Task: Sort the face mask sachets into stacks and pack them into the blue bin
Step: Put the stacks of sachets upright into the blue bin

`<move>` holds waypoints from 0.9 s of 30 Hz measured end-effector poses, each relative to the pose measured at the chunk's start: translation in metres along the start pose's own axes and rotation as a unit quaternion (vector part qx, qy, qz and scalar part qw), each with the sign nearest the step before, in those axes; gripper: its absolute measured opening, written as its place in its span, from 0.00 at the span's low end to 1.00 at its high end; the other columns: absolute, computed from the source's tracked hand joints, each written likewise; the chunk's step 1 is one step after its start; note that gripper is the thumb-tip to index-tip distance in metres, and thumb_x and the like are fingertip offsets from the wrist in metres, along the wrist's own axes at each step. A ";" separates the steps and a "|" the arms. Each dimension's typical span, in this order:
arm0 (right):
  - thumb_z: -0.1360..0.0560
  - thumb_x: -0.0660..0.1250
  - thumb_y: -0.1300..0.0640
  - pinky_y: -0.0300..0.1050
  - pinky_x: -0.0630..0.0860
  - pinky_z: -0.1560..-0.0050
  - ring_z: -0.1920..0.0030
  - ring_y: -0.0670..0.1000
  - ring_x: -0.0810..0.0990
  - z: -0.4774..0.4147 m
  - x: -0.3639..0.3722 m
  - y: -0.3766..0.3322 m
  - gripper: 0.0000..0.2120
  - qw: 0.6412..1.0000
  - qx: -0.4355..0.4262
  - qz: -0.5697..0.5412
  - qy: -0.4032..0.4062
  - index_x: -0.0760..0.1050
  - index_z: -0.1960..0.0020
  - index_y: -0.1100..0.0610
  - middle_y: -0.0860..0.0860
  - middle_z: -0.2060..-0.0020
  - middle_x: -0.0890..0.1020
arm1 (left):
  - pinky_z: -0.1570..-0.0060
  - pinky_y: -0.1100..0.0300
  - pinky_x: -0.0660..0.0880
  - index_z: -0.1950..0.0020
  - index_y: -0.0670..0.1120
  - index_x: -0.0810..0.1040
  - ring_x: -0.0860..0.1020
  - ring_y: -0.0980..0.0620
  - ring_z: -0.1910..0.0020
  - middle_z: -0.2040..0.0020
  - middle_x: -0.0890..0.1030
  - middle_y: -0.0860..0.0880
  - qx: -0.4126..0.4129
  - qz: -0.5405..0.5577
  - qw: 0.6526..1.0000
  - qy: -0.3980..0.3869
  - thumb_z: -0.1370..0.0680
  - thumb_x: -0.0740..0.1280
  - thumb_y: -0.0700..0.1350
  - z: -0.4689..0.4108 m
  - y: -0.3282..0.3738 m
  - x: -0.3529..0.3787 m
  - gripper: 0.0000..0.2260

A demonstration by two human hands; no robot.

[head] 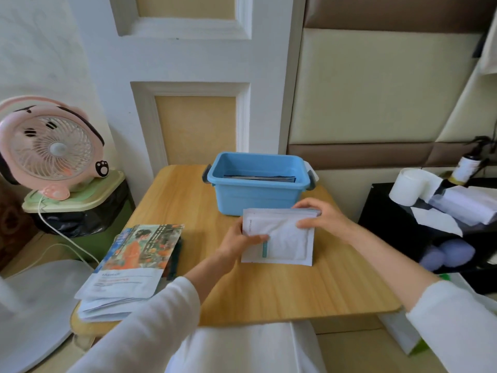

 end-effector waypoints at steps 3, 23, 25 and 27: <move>0.36 0.77 0.63 0.45 0.78 0.47 0.45 0.52 0.80 0.009 0.017 0.041 0.28 0.984 0.057 -0.163 0.053 0.72 0.38 0.57 0.52 0.45 0.81 | 0.45 0.51 0.78 0.36 0.49 0.71 0.79 0.49 0.45 0.43 0.80 0.49 -0.010 -0.013 1.000 -0.004 0.35 0.79 0.43 0.001 -0.006 0.008 0.30; 0.36 0.74 0.73 0.35 0.77 0.52 0.47 0.52 0.80 0.010 0.043 0.057 0.24 0.980 0.029 -0.154 0.125 0.74 0.43 0.62 0.54 0.50 0.81 | 0.51 0.66 0.73 0.39 0.48 0.62 0.74 0.55 0.45 0.46 0.74 0.55 0.070 -0.018 0.996 0.056 0.33 0.76 0.35 0.005 -0.005 0.019 0.30; 0.35 0.74 0.72 0.39 0.77 0.49 0.45 0.54 0.80 0.009 0.044 0.058 0.23 0.983 0.042 -0.143 0.110 0.74 0.43 0.61 0.55 0.48 0.81 | 0.52 0.66 0.74 0.37 0.47 0.65 0.75 0.56 0.45 0.45 0.76 0.54 0.067 -0.021 0.996 0.046 0.34 0.76 0.35 0.004 -0.007 0.021 0.31; 0.35 0.75 0.70 0.38 0.77 0.49 0.44 0.54 0.80 0.008 0.039 0.051 0.23 0.983 0.044 -0.155 0.083 0.74 0.43 0.61 0.55 0.48 0.82 | 0.50 0.64 0.76 0.36 0.44 0.69 0.78 0.52 0.44 0.43 0.79 0.50 0.058 -0.010 0.997 0.041 0.36 0.77 0.35 0.000 -0.008 0.021 0.31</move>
Point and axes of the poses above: each hand's wrist, its own z-axis away from the middle knuckle, its own x-axis out of the palm, y = z × x, the point moved 2 cm from there along -z, towards the middle knuckle
